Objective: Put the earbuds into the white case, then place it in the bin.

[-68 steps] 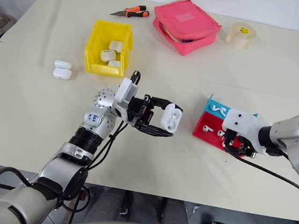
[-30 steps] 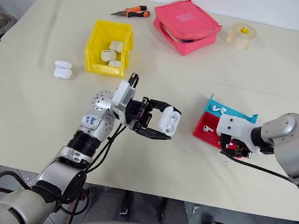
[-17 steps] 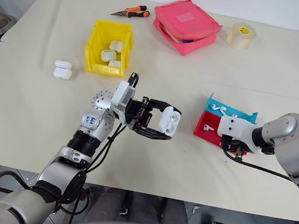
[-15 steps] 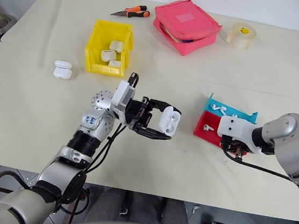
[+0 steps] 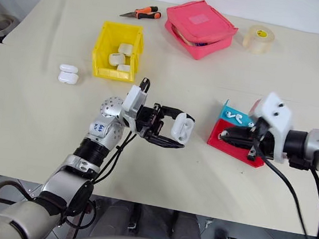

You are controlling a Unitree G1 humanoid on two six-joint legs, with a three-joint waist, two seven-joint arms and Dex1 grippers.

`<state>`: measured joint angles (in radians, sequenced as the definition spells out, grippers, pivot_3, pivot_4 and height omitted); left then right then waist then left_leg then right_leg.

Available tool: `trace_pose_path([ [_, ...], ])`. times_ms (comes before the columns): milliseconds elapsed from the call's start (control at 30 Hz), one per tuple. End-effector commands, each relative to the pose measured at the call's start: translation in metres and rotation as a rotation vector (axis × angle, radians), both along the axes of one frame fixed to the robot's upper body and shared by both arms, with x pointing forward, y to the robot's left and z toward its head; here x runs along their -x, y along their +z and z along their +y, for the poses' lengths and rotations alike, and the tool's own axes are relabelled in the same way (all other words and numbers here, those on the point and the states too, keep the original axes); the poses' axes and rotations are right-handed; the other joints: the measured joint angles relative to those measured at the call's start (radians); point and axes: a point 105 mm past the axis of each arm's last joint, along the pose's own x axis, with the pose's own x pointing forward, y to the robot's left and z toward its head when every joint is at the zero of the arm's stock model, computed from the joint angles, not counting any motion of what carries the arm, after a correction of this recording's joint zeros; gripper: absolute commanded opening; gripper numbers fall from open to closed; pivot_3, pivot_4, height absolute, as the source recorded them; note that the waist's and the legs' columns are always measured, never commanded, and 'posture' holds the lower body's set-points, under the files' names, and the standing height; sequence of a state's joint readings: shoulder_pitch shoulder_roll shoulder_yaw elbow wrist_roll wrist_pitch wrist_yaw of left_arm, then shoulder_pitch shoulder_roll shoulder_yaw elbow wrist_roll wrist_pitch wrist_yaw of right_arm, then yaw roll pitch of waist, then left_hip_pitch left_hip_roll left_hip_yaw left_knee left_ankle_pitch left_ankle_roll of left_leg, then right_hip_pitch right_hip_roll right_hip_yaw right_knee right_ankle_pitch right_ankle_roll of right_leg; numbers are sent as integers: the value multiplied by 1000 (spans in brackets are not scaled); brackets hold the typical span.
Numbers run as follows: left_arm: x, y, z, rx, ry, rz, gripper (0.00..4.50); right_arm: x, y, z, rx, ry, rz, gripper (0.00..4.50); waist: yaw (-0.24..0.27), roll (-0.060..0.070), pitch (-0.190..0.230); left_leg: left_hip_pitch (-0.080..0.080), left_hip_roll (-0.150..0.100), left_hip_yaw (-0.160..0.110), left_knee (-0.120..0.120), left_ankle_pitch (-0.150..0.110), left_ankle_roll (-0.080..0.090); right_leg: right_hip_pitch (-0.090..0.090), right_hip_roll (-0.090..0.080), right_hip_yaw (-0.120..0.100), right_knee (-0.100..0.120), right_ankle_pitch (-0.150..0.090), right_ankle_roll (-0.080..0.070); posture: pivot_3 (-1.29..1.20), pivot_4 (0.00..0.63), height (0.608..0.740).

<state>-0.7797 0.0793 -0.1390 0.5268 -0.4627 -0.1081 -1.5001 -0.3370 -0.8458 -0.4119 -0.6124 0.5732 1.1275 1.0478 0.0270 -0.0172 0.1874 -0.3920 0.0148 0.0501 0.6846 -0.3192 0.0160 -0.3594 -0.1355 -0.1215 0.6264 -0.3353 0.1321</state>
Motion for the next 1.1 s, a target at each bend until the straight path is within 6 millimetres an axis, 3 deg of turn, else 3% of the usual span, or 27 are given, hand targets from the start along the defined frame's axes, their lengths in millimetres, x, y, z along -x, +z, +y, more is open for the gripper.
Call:
trace_pose_path([
  [33,4,2,-7,-29,-64,-10,2799,9,29,13,-151,1,-146,496,-1,0,0,0,0,0,0,0,0,0,0,0,0,0,0,0,150,740],
  [200,2,4,-16,-64,-80,9,2799,11,35,31,-319,13,-147,496,-3,0,0,0,0,0,-1,0,0,0,1,1,0,0,0,0,150,740],
  [433,1,6,-24,-61,-85,22,2799,15,26,44,-417,23,-67,496,-2,0,0,0,-1,1,-1,0,0,-1,0,1,0,0,0,0,150,740],
  [1100,1,11,-23,-28,-74,41,2799,23,11,43,-417,47,-75,496,-2,0,0,0,-1,2,-1,0,1,-1,0,2,0,0,0,0,150,740],
])
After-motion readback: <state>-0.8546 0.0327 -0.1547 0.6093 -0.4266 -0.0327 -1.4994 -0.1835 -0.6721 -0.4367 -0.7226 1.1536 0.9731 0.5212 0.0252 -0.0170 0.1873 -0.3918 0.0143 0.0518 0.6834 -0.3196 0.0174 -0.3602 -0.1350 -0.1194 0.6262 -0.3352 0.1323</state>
